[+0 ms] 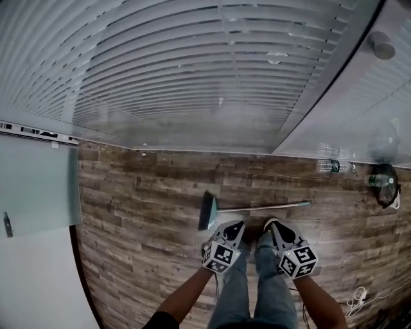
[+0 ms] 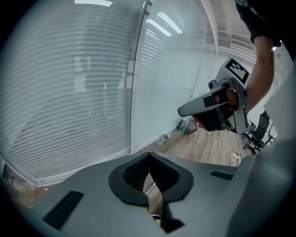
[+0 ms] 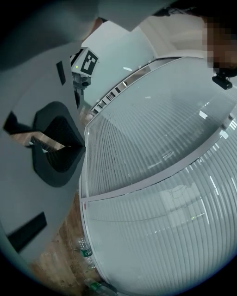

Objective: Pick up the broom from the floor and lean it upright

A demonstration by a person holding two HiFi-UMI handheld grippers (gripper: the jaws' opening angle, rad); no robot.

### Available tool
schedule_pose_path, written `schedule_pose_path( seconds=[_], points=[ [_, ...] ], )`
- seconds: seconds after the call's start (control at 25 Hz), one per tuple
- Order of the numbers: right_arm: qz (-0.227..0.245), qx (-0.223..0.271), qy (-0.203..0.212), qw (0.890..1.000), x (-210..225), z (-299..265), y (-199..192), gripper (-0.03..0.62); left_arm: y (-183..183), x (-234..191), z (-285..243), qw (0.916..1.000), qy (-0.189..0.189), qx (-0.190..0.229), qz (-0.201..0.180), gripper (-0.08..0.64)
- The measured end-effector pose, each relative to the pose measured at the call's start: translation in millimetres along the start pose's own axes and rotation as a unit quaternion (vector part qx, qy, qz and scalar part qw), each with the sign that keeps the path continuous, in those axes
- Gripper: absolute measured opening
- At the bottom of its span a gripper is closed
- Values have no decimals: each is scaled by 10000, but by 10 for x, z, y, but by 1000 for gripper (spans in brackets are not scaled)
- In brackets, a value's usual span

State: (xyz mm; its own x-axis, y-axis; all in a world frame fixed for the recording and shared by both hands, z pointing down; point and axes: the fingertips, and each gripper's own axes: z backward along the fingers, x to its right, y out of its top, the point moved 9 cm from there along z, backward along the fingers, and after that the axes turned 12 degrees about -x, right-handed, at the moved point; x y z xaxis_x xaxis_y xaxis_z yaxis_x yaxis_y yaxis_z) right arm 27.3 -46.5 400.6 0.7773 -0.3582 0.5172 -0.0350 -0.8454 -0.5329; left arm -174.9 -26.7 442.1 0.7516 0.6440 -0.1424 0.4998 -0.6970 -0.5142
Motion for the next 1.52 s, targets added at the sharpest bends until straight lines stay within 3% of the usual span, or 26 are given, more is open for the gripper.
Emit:
schedule_pose_path(
  seconds=[0.28, 0.64, 0.8, 0.96, 1.28, 1.32, 1.44, 1.52],
  points=[
    [-370, -45, -179, 9991, 428, -803, -484, 18, -607, -235, -871, 9986, -164, -491, 81, 23],
    [-642, -654, -408, 9950, 1053, -1577, -1178, 17, -1255, -453, -1815, 9930, -166, -1166, -36, 23],
    [-1042, -751, -423, 9908, 1267, -1836, -1563, 17, -1589, -407, -2168, 9870, -158, -1595, -114, 25],
    [-1324, -868, -545, 9859, 1538, -2188, -1970, 18, -1835, -389, -2664, 9849, -148, -1677, -407, 25],
    [-1544, -1084, -880, 9781, 2205, -2582, -2607, 18, -2271, -241, -3873, 9674, -240, -2058, -1459, 26],
    [-1544, -1099, -934, 9774, 2268, -2586, -2681, 18, -2336, -220, -3987, 9644, -256, -2129, -1548, 36],
    [-1664, -1162, -1175, 9721, 2492, -2609, -2901, 18, -2519, -205, -4306, 9592, -334, -2344, -1545, 163],
    [-1808, -1197, -1306, 9674, 2622, -2650, -3034, 18, -2629, -224, -4466, 9567, -325, -2443, -1548, 163]
  ],
)
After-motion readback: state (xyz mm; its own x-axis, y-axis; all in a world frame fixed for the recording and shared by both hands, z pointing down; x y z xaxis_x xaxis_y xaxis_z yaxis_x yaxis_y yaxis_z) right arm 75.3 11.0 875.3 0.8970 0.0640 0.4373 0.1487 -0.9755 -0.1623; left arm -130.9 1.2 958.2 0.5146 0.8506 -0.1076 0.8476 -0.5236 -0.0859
